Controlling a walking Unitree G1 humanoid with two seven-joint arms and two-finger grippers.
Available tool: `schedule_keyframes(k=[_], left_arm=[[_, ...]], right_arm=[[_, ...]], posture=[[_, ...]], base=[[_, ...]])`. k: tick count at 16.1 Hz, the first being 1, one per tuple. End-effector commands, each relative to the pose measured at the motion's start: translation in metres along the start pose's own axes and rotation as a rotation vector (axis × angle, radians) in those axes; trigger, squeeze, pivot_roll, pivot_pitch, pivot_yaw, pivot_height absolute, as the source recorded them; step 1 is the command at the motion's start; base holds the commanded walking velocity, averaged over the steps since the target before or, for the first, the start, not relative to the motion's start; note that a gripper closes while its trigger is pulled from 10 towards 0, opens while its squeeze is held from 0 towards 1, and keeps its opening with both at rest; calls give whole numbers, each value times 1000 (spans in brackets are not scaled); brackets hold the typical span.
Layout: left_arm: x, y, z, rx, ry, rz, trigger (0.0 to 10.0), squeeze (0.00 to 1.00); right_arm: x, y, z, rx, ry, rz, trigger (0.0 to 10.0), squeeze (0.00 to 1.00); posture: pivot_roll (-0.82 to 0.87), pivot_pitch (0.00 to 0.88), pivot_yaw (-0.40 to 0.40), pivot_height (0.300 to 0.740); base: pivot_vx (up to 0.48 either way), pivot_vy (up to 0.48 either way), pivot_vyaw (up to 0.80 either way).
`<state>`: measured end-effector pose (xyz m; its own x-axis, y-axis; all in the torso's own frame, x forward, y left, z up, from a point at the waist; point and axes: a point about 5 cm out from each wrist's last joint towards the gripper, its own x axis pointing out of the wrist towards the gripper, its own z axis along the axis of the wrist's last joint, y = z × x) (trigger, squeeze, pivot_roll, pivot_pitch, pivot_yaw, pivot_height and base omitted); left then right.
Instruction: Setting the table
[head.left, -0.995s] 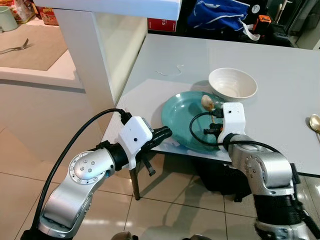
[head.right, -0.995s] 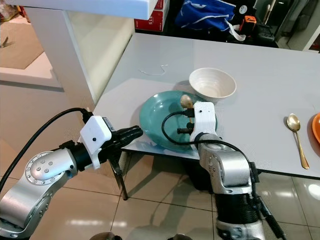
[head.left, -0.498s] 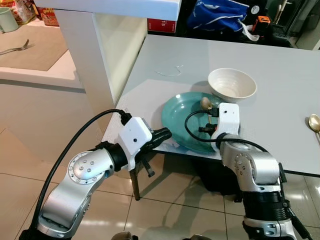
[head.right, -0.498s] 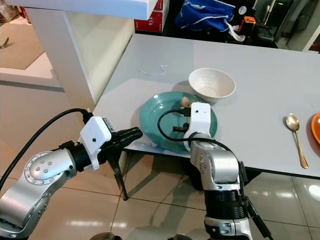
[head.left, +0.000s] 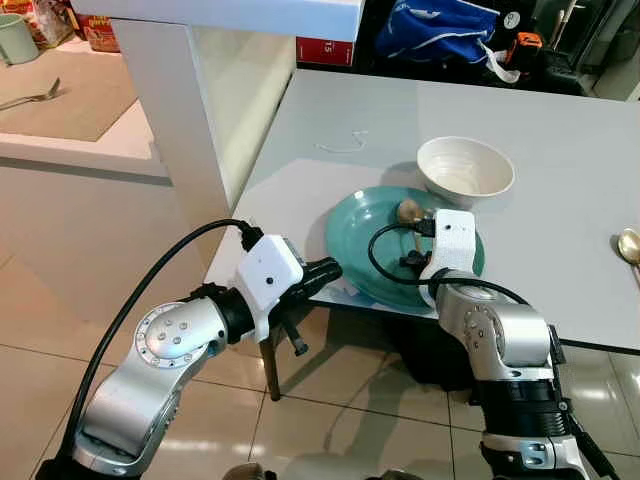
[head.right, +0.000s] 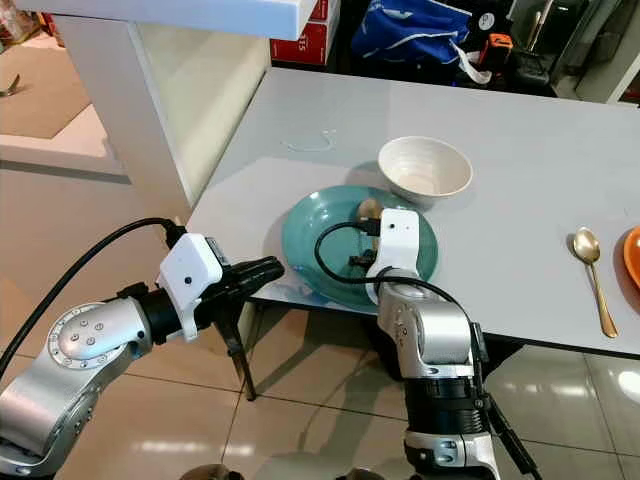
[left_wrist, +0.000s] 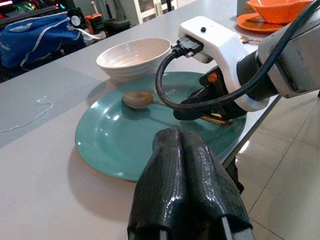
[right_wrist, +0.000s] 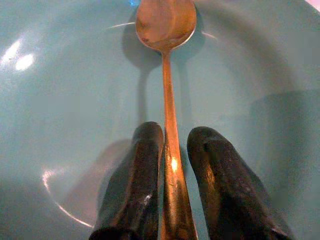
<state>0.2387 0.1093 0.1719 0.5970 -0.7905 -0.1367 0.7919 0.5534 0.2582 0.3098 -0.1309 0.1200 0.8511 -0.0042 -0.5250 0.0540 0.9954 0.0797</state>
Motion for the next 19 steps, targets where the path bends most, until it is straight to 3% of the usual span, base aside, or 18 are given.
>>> schedule_keyframes(k=[1,2,6,7,8,11,12,13,15,17,18,19], left_arm=[[0,-1,5,17,-10,-14,10000,0],[-1,0,5,19,-8,-12,10000,0],[1,4,5,30,-6,-9,10000,0],[1,4,5,32,-5,-8,10000,0],[2,5,6,34,-5,-7,10000,0],[-2,7,6,42,0,-5,10000,0],[-3,9,7,45,-2,4,10000,0],[-3,12,8,52,-4,37,10000,0],[-2,23,11,27,-26,150,10000,0],[1,31,13,38,-67,284,10000,0],[5,39,11,26,-71,412,10000,0],[7,40,9,9,-64,439,10000,0]], right_arm=[[-1,-1,10,9,-27,-11,10000,894],[-2,-1,13,8,-37,-12,10000,0],[-3,1,18,-23,-42,-10,10000,0],[-2,0,17,-39,-35,-20,10000,573],[-1,-2,16,-56,-26,-33,10000,1000],[-3,-3,22,-68,-59,-57,10000,1000],[-6,-1,28,-47,-97,-35,10000,824],[-15,6,39,22,-178,47,10000,0],[-44,4,69,159,-451,110,10000,0],[-65,-10,79,51,-641,92,10000,0],[-68,-21,64,-74,-620,85,10000,0],[-68,-27,57,-65,-606,68,10000,0]], posture=[[87,35,-21,740],[84,33,-19,740],[82,29,-15,740],[85,28,-14,740],[87,27,-14,740],[92,26,-13,740],[92,25,-8,740],[93,24,-7,740],[87,29,-2,740],[75,29,0,740],[68,28,1,740],[57,29,5,740]], base=[[0,0,0],[0,0,0],[0,0,0],[0,0,0],[0,0,0],[0,0,0],[0,0,0],[0,0,0],[0,0,0],[0,133,0],[0,292,0],[0,480,0]])
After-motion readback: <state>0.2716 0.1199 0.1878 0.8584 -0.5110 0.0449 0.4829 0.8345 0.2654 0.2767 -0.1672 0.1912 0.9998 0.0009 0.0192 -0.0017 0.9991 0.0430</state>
